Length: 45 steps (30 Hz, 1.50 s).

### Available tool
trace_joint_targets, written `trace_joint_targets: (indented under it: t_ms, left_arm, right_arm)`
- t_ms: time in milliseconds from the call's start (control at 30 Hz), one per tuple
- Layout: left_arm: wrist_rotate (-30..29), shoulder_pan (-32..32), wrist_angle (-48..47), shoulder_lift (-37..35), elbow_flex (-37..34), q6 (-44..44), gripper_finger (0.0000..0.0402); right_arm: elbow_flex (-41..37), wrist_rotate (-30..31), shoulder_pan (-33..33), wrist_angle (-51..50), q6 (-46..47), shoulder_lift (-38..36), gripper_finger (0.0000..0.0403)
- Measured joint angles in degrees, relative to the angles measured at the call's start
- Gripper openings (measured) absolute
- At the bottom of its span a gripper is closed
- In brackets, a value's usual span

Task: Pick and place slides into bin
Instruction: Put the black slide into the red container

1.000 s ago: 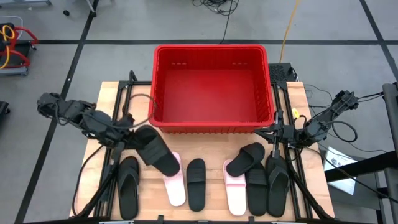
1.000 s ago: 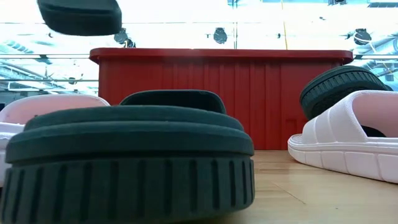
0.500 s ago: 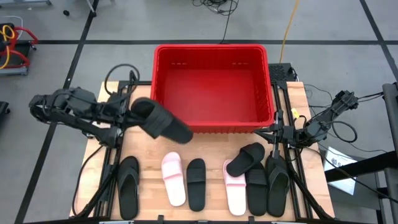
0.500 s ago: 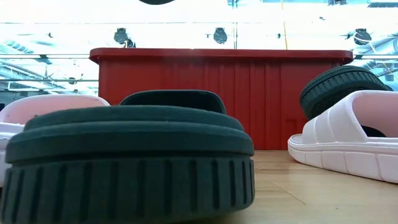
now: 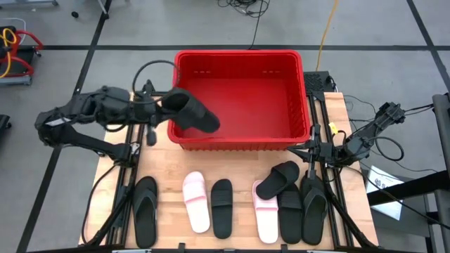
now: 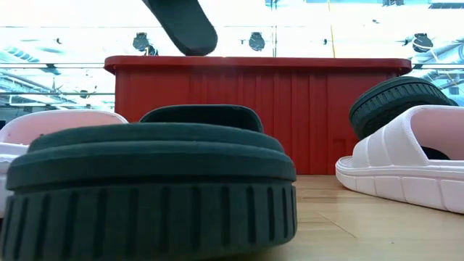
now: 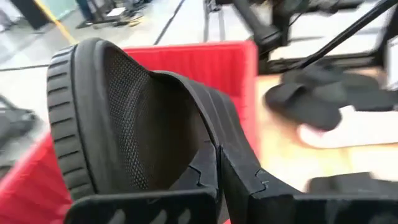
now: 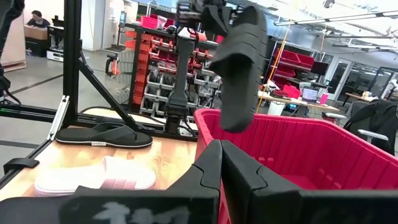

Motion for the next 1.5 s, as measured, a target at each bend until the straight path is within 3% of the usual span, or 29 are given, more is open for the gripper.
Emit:
trace_joint_targets:
  t_ms: [400,833,1200,1500]
  left_arm:
    - [5.59,15.67,-5.15,8.21,1.73,11.34,0.0000]
    - [21.44,26.94,-10.65,19.37,1.73,21.29,0.0000]
    - [25.03,34.35,-12.90,25.40,1.73,27.10,0.0000]
    - [21.36,37.30,-9.57,30.06,1.94,28.98,0.0000]
  right_arm:
    - [0.00,0.00,-0.01,0.02,0.00,-0.01,0.0000]
    - [0.00,0.00,0.00,0.02,-0.24,0.00,0.0000]
    - [0.00,0.00,0.02,0.02,-0.24,0.01,0.0000]
    - [0.00,0.01,0.00,0.02,-0.24,0.01,0.0000]
